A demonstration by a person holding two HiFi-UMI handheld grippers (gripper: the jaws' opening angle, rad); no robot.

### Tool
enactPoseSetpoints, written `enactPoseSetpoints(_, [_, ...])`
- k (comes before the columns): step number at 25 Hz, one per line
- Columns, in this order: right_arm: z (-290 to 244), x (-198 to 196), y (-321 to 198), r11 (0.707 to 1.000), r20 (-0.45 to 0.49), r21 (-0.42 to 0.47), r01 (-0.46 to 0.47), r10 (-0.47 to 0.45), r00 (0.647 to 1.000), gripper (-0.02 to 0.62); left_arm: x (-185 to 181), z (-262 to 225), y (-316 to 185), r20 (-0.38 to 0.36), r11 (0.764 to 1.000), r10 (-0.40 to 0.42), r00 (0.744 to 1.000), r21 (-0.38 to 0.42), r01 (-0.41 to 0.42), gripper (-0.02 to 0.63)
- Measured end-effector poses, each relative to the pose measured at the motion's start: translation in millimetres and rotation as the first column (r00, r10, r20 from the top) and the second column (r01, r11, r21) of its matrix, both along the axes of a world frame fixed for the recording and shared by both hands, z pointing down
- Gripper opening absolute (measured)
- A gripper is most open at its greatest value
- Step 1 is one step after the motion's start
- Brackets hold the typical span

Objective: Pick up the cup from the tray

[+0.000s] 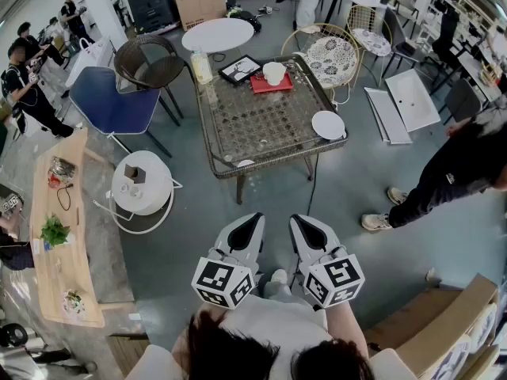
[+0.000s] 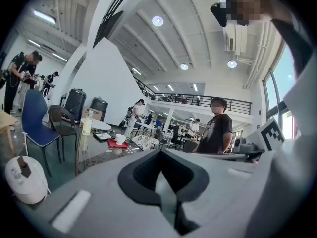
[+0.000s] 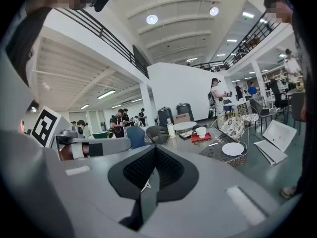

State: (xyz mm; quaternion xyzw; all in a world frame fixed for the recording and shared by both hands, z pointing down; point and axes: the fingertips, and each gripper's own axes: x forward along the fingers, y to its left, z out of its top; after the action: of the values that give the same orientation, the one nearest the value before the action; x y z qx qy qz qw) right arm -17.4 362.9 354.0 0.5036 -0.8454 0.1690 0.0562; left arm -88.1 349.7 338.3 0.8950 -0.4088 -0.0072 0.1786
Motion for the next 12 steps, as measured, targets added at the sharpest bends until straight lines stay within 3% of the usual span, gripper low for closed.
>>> enactPoseSetpoints(12, [-12.4,8.4,-11.9,0.999,-0.051,0.051,-0.002,0.005,0.999,0.025,11.4,-1.7,-9.6,0.036,1.000,0.001,0.999,0.019,-0.002,0.000])
